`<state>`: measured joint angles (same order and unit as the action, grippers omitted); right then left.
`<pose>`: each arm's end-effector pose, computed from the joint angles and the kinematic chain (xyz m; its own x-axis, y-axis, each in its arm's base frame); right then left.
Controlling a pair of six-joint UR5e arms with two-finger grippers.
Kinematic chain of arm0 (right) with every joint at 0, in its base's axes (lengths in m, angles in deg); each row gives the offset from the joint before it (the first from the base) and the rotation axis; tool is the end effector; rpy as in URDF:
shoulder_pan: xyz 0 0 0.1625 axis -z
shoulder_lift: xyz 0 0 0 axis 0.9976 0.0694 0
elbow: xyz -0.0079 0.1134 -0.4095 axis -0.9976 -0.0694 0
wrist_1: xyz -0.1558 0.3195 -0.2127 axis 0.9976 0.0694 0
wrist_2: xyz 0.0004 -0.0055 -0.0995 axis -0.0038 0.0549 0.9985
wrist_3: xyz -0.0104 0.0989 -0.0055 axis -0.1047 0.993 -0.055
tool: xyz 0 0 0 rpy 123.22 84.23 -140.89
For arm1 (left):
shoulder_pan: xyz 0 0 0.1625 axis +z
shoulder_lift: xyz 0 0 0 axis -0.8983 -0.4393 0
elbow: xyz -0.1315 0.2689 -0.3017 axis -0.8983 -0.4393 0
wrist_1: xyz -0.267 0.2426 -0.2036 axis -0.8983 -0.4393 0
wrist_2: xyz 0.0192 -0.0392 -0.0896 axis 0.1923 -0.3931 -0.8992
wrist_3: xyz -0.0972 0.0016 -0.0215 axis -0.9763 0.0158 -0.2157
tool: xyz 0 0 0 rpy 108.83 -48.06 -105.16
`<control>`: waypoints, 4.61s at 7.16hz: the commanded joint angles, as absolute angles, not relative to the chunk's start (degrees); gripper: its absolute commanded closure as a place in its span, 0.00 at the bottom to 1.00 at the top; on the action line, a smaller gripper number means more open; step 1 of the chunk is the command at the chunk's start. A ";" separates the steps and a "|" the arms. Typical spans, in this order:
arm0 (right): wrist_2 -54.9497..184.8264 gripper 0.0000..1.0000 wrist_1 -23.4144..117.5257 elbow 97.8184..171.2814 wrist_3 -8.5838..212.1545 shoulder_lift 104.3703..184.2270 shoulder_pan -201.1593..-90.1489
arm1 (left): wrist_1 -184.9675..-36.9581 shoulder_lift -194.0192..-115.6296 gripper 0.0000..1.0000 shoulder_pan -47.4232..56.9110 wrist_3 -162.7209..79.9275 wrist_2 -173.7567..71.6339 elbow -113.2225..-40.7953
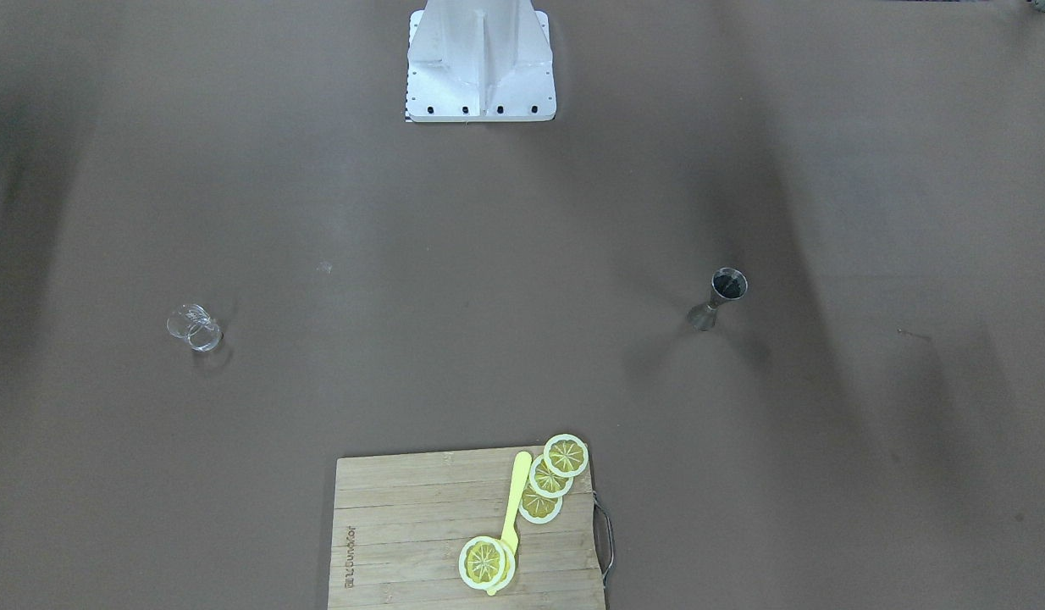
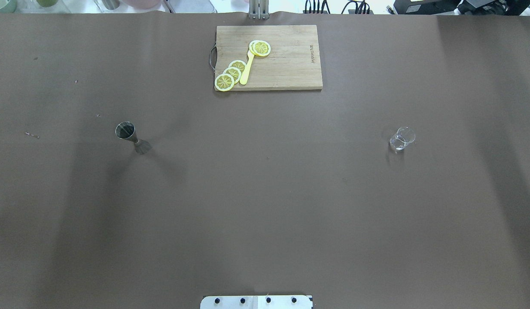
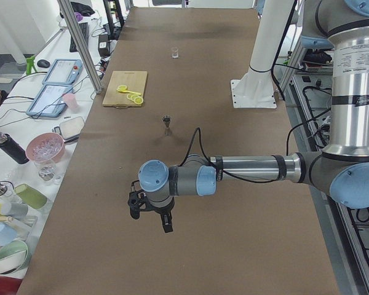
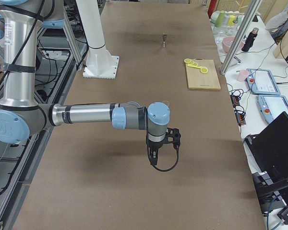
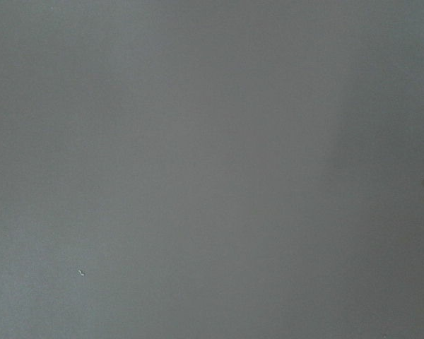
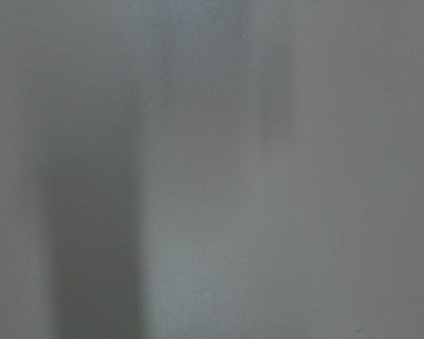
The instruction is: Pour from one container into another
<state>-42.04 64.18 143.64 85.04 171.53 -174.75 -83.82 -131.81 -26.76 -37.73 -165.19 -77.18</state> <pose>0.0594 -0.4412 0.6248 0.7655 -0.0334 0.6426 0.0254 0.9994 0.0216 -0.0677 -0.4615 0.6774 0.6830 -0.2383 -0.6904 0.1459 0.9707 -0.1907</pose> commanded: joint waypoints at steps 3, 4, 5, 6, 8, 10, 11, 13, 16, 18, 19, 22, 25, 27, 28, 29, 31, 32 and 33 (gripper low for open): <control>-42.99 0.00 61.80 143.51 85.11 171.70 -174.70 | -83.98 -131.98 0.01 -26.76 -38.00 -165.14 -77.27; -44.65 0.00 61.63 143.16 84.93 171.70 -174.62 | -84.07 -131.89 0.01 -26.76 -38.00 -165.14 -77.10; -44.75 0.00 60.50 143.07 84.85 171.61 -173.66 | -84.07 -131.98 0.01 -26.76 -38.00 -165.14 -77.18; -44.67 0.00 56.92 142.98 84.93 171.61 -171.82 | -84.07 -131.98 0.01 -26.76 -38.00 -165.14 -77.18; -44.84 0.00 54.51 142.98 85.28 171.61 -170.05 | -83.81 -132.07 0.01 -26.68 -38.09 -165.06 -77.44; -44.93 0.00 54.42 143.07 85.46 170.48 -167.16 | -83.45 -132.68 0.01 -26.68 -41.83 -165.06 -78.32; -45.02 0.00 54.51 143.24 85.63 170.03 -166.01 | -83.45 -133.20 0.01 -26.68 -48.83 -164.62 -79.63; -47.47 0.00 55.03 143.33 89.04 169.59 -165.92 | -73.60 -134.53 0.01 -26.59 -49.95 -164.79 -87.32; -47.66 0.00 54.51 144.03 89.59 168.11 -161.46 | -70.00 -138.63 0.01 -26.41 -60.19 -165.06 -92.12; -47.83 0.00 54.33 144.21 88.98 166.69 -159.41 | -69.92 -143.73 0.01 -23.63 -66.52 -165.23 -92.82; -47.92 0.00 52.51 143.86 88.98 167.38 -159.41 | -69.92 -145.23 0.01 -19.51 -71.18 -164.71 -94.39; -49.23 0.00 41.52 142.11 89.07 168.53 -158.27 | -70.44 -146.57 0.01 -14.12 -82.10 -164.53 -100.01; -52.30 0.00 20.74 130.55 89.68 168.01 -158.27 | -75.96 -147.36 0.02 -3.44 -97.31 -154.89 -105.10; -53.19 0.00 19.97 132.59 89.50 167.66 -158.27 | -77.21 -146.57 0.02 5.26 -102.83 -146.26 -110.65; -53.19 0.00 20.05 135.39 88.98 167.57 -158.27 | -78.34 -146.83 0.02 8.01 -107.39 -145.12 -111.28; -53.02 0.00 19.97 137.34 87.24 167.57 -158.18 | -79.66 -146.57 0.02 10.83 -107.79 -140.67 -112.24; -51.79 0.00 19.97 140.77 79.85 167.22 -157.13 | -83.07 -144.48 0.02 19.67 -117.14 -130.85 -115.66; -51.61 0.00 19.36 141.39 77.49 167.22 -156.34 | -84.32 -141.76 0.02 27.56 -122.33 -120.42 -118.03; -51.52 0.00 17.70 141.05 72.85 167.30 -155.64 | -84.33 -141.65 0.02 33.12 -125.60 -112.14 -118.49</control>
